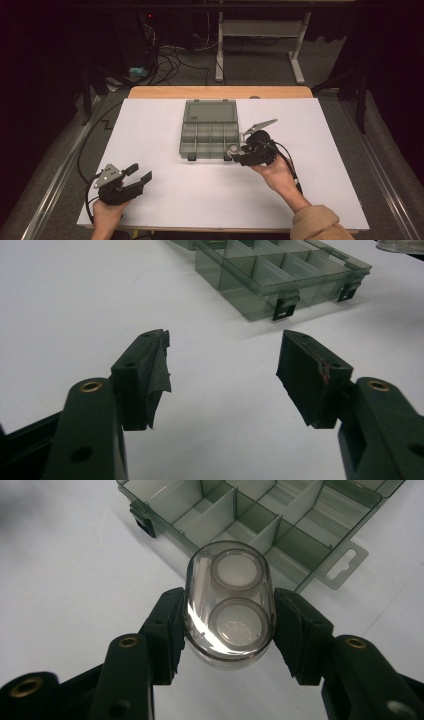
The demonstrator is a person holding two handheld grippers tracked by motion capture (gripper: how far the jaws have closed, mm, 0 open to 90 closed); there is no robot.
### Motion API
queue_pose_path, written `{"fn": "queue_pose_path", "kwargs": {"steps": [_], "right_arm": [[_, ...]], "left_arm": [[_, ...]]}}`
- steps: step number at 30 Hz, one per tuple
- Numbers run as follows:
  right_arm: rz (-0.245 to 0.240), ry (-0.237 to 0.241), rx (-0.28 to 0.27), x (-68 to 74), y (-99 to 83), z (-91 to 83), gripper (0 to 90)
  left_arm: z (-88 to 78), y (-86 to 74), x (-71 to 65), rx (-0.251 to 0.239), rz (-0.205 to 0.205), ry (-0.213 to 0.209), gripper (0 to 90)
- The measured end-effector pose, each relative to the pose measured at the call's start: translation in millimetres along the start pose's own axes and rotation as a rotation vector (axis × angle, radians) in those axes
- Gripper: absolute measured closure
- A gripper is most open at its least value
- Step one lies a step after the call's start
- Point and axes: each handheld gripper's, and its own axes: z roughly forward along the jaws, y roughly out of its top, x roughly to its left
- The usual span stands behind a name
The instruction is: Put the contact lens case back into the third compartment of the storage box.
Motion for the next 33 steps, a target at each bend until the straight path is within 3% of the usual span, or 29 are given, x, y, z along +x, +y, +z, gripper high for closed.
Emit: {"fn": "queue_pose_path", "kwargs": {"steps": [33], "right_arm": [[0.042,-0.025,-0.020,-14.2,26.6,11.3,49.4]], "left_arm": [[0.0,0.2,0.3,0.002,-0.001,-0.004,37.1]]}}
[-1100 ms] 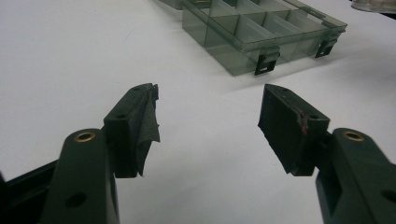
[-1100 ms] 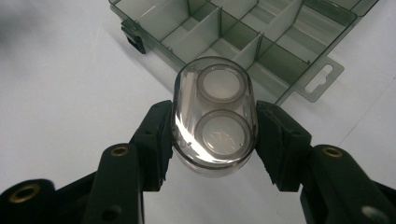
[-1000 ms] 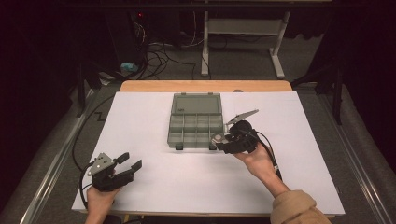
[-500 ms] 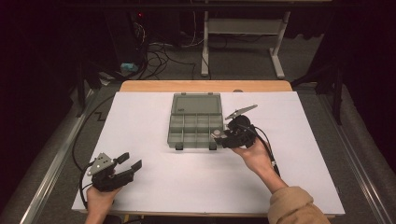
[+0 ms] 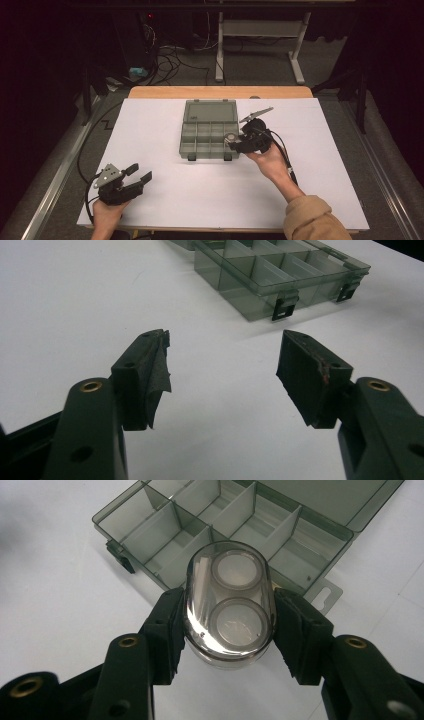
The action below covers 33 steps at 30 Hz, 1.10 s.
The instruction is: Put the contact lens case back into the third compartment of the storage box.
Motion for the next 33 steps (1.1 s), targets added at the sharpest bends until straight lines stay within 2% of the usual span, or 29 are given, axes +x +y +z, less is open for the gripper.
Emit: {"fn": "queue_pose_path", "kwargs": {"steps": [9,22,33], "right_arm": [[0.003,-0.009,-0.013,-2.2,9.1,3.5,49.4],[0.013,-0.023,0.000,-5.7,19.4,13.8,49.4],[0.027,-0.030,0.004,-9.8,24.5,27.8,49.4]], "left_arm": [[0.5,0.1,0.6,0.004,-0.003,0.004,37.1],[0.2,0.5,1.1,0.006,-0.002,0.003,37.1],[2.3,0.6,0.2,0.004,-0.009,0.001,37.2]]}}
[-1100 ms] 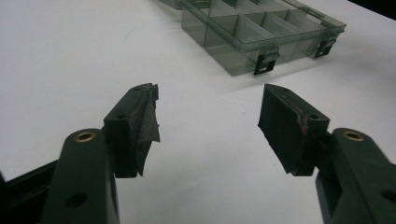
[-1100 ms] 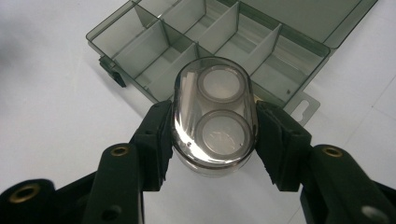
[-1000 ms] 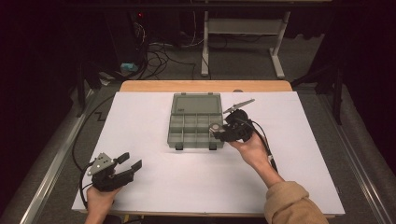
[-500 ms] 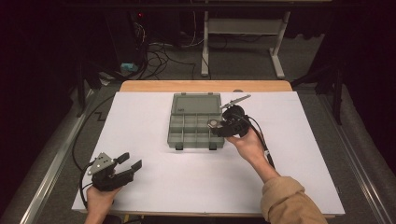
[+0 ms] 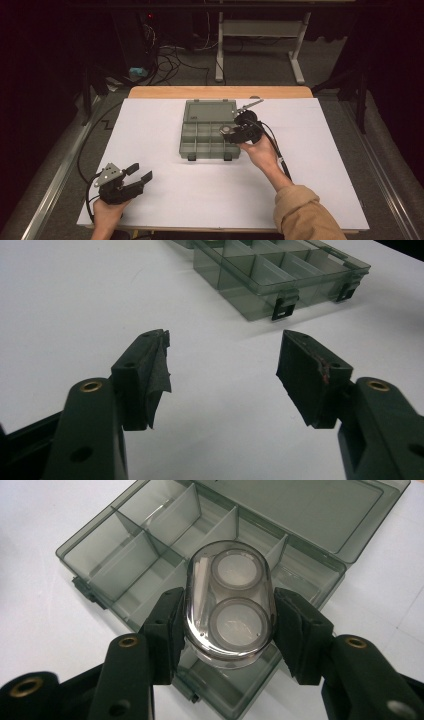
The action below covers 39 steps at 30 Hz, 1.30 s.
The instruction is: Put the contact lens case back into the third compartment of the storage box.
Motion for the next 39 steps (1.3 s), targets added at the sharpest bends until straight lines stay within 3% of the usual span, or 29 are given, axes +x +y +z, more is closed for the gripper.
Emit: {"fn": "queue_pose_path", "kwargs": {"steps": [30,39], "right_arm": [[-0.003,-0.074,0.029,3.9,32.0,35.8,49.3],[-0.008,-0.103,0.038,5.1,37.5,47.9,49.3]], "left_arm": [[0.8,1.6,2.1,-0.002,-0.008,0.004,37.2],[1.3,0.1,0.3,0.000,0.019,0.004,37.3]]}}
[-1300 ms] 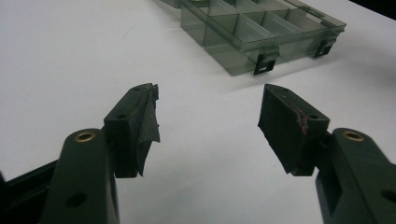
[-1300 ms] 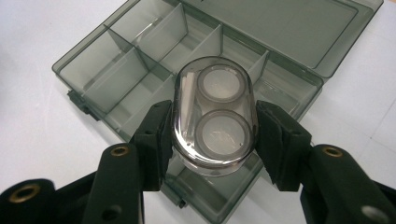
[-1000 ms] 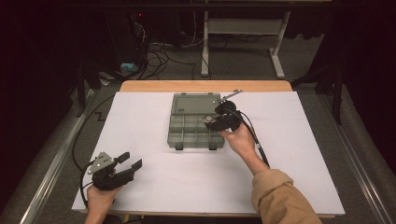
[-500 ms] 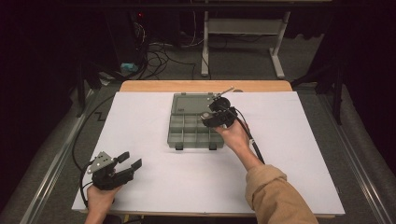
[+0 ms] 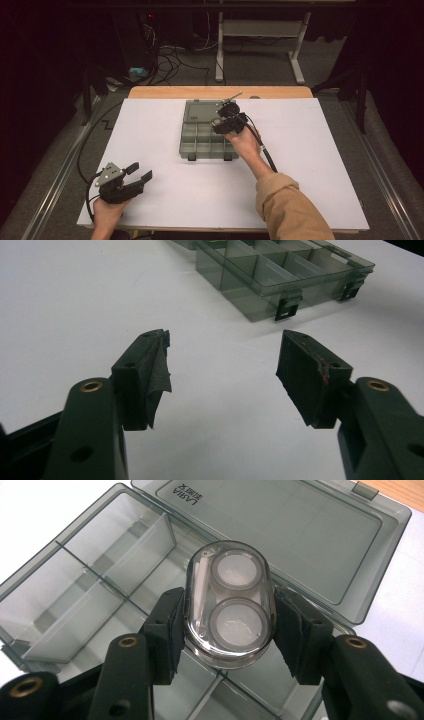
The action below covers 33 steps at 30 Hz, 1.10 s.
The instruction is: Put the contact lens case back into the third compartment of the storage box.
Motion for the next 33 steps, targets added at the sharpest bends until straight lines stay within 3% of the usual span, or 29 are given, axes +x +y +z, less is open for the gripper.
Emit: {"fn": "queue_pose_path", "kwargs": {"steps": [21,33], "right_arm": [[-0.009,-0.033,0.028,1.8,3.8,15.4,49.2],[0.000,-0.035,0.042,1.5,3.0,15.7,49.2]], "left_arm": [[-0.4,1.1,0.5,-0.004,-0.011,-0.005,37.4],[-0.3,0.7,0.3,0.000,-0.009,-0.006,37.4]]}}
